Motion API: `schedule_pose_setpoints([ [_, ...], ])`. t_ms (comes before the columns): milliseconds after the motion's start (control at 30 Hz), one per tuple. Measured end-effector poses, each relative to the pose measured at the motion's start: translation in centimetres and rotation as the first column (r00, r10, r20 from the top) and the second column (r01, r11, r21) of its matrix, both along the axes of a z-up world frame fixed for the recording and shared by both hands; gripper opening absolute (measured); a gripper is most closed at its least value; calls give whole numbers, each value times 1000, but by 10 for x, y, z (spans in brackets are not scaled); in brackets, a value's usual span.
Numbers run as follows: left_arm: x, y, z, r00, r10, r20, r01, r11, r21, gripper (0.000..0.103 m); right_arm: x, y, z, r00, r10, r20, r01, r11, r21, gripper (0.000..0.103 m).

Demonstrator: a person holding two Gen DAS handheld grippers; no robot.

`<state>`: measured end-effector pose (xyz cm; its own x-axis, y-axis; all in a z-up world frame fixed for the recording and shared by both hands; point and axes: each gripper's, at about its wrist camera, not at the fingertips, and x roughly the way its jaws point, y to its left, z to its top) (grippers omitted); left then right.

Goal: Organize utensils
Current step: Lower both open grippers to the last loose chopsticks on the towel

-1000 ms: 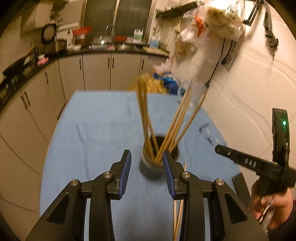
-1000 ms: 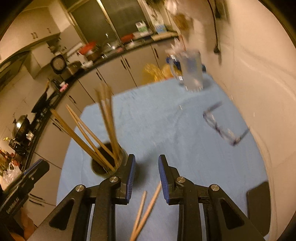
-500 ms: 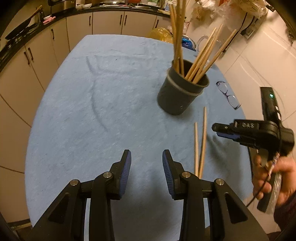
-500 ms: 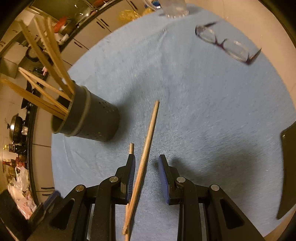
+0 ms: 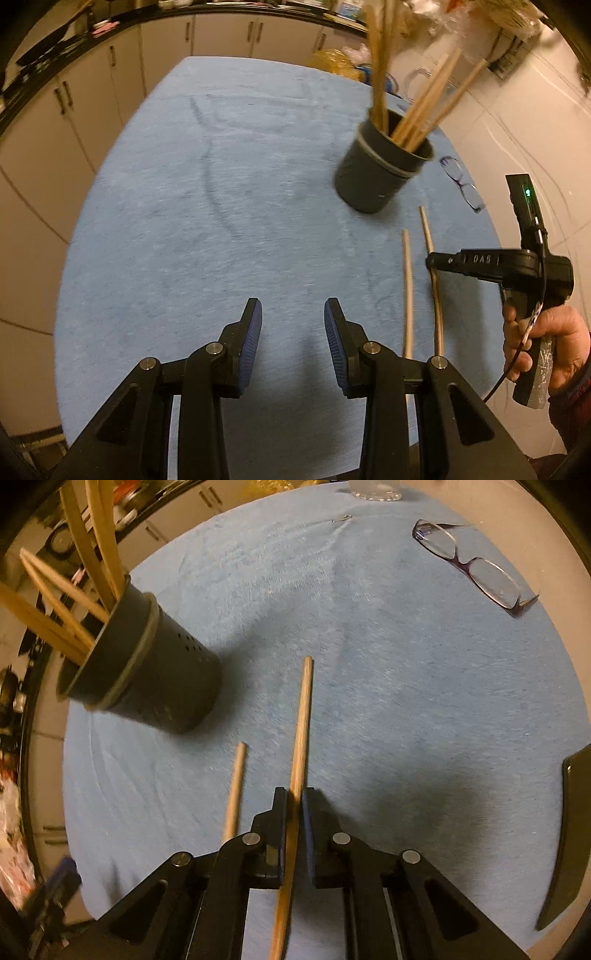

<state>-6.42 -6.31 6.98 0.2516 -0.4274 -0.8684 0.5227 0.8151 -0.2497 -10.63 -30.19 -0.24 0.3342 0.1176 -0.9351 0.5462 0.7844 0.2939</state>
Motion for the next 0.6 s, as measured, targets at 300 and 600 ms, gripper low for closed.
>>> schedule_pose_setpoints([
  [300,-14,-70,-7,985,-167,-45,168,986,5,33,-50,-29,1,994,96,-43,-97,995,-23,9],
  [600,-18,-133,-28,963,-243,-118,251,967,52,34,-72,-70,6,999,23,-31,-23,1000,7,12],
])
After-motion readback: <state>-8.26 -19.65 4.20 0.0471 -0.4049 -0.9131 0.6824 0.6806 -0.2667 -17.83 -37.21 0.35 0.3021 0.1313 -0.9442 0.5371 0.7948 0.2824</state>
